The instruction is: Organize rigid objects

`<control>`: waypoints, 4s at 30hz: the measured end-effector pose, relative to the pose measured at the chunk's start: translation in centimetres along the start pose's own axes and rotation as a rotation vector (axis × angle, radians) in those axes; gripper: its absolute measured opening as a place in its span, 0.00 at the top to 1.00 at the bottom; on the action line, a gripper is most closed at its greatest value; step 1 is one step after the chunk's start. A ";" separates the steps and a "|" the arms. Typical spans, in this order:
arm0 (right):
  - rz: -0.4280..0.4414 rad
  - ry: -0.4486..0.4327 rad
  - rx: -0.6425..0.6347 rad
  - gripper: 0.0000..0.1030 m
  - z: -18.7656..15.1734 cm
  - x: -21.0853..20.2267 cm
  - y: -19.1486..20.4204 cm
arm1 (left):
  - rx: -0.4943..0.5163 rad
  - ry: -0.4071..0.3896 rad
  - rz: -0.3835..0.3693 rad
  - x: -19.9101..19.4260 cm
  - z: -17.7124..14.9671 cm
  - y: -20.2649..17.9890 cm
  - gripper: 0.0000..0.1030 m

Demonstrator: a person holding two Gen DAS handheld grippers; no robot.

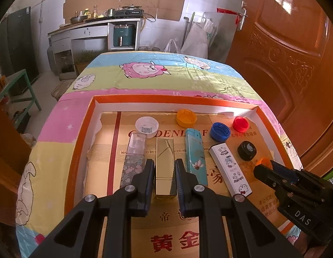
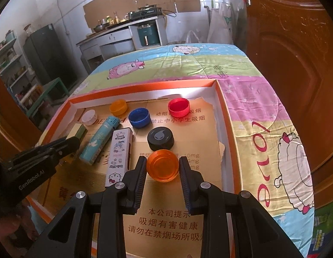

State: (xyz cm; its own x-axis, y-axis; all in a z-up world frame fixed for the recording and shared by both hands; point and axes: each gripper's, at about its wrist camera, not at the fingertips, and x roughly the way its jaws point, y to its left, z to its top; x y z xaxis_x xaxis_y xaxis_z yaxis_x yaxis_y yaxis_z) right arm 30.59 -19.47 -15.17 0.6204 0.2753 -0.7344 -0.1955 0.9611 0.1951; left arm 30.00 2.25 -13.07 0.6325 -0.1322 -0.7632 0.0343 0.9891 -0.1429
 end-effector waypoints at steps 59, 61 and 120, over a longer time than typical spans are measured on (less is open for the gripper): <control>-0.058 -0.120 -0.031 0.52 -0.1 -6.1 2.2 | 0.007 -0.150 0.006 -7.3 -0.4 -1.1 0.65; -0.085 -0.151 -0.033 0.52 -0.3 -7.4 2.7 | -0.001 -0.160 0.037 -8.6 -0.7 -1.3 0.65; -0.195 -0.451 -0.094 0.51 -14.4 -29.0 12.2 | 0.053 -0.428 0.103 -30.3 -14.6 -3.1 0.66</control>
State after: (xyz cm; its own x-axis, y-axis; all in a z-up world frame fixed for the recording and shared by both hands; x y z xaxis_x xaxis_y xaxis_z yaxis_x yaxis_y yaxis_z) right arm -0.72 -16.06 -0.84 0.9148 0.0930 -0.3930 -0.0979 0.9952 0.0078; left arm -0.59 2.25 1.33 0.8979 -0.0057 -0.4401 -0.0127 0.9992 -0.0387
